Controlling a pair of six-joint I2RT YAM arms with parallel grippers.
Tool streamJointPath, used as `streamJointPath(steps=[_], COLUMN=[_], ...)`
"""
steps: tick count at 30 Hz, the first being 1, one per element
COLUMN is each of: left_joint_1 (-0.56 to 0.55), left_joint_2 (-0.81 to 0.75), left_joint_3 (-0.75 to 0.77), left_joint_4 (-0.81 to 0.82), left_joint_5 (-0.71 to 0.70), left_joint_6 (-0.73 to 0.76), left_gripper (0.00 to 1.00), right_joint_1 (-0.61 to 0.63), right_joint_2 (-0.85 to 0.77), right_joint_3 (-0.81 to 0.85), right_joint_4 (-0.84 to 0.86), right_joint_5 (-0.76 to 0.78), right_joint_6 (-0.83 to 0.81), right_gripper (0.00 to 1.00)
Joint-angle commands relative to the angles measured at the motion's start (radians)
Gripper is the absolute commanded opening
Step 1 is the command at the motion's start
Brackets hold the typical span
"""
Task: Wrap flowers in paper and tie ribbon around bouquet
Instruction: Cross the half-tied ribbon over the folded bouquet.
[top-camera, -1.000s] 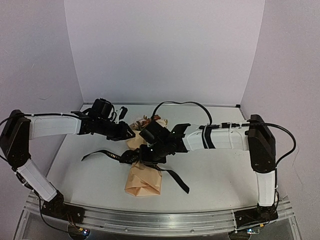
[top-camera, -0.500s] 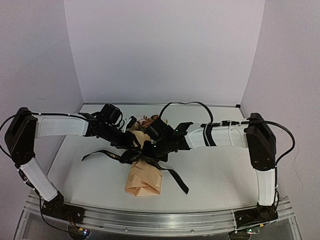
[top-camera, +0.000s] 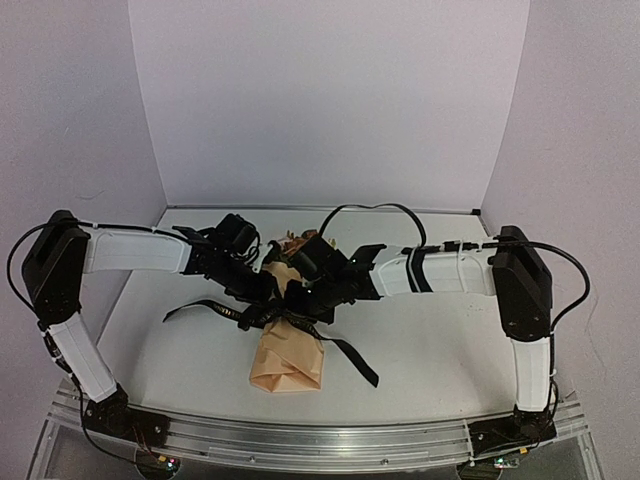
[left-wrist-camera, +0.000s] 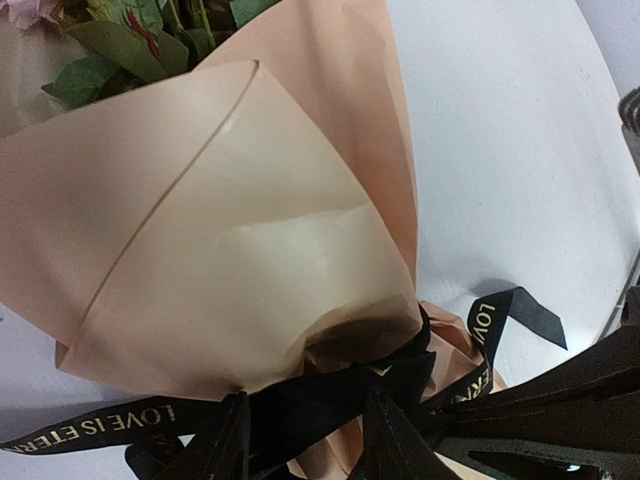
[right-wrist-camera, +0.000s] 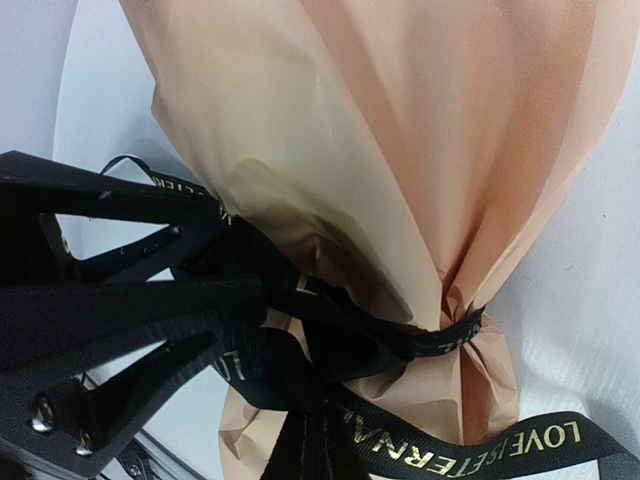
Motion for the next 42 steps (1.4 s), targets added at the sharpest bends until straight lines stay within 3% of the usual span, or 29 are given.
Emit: streamJointPath(steps=[1, 19, 25, 34, 42], left_joint_1=[-0.011, -0.030, -0.030, -0.030, -0.030], left_joint_2=[0.020, 0.048, 0.058, 0.046, -0.005], left_joint_3=[0.070, 0.105, 0.116, 0.117, 0.070], left_joint_4=[-0.037, -0.108, -0.099, -0.073, -0.006], left_joint_5=[-0.067, -0.069, -0.070, -0.045, -0.008], left_joint_6=[0.028, 0.078, 0.078, 0.076, 0.054], left_gripper=[0.39, 0.46, 0.36, 0.09, 0.06], right_joint_1=[-0.006, -0.006, -0.005, -0.005, -0.012], right_joint_2=[0.016, 0.011, 0.010, 0.017, 0.024], right_joint_3=[-0.003, -0.034, -0.023, -0.005, 0.013], right_joint_4=[0.026, 0.029, 0.030, 0.030, 0.031], right_joint_5=[0.000, 0.016, 0.021, 0.022, 0.023], right_joint_6=[0.013, 0.023, 0.021, 0.025, 0.051], right_gripper=[0.00, 0.00, 0.00, 0.00, 0.00])
